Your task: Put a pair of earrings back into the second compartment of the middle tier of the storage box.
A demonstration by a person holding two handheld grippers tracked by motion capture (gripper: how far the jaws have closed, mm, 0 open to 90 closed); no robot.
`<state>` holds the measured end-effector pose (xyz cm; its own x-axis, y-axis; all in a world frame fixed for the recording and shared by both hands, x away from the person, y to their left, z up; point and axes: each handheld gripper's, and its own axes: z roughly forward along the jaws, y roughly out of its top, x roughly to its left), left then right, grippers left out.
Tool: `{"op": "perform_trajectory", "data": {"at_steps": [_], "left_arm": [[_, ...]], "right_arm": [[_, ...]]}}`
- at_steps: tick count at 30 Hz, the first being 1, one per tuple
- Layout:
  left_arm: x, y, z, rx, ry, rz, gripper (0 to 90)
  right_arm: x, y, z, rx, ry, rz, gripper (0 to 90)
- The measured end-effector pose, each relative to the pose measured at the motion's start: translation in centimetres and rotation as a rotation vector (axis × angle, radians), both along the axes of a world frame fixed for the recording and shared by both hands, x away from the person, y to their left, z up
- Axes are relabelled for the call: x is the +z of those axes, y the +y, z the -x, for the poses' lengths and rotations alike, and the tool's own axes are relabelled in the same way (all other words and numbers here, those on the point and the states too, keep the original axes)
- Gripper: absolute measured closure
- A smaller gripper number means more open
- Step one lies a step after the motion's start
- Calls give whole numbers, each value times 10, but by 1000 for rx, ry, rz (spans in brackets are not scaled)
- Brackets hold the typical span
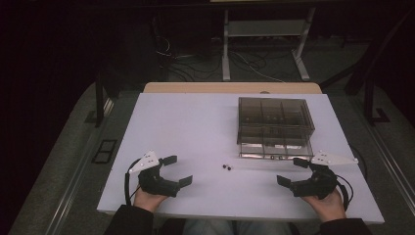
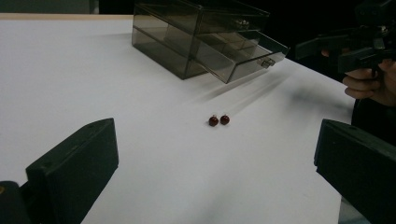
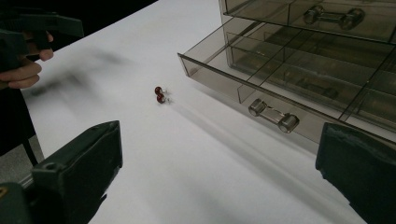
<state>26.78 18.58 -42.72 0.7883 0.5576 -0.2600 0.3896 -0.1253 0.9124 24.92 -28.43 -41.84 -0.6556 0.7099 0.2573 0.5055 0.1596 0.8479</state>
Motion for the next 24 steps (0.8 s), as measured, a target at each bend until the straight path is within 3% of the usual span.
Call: {"op": "perform_trajectory", "data": {"at_steps": [24], "left_arm": [[0,1,1,8,30,-12,0]], "right_arm": [[0,-1,0,13,20,3,3]]}}
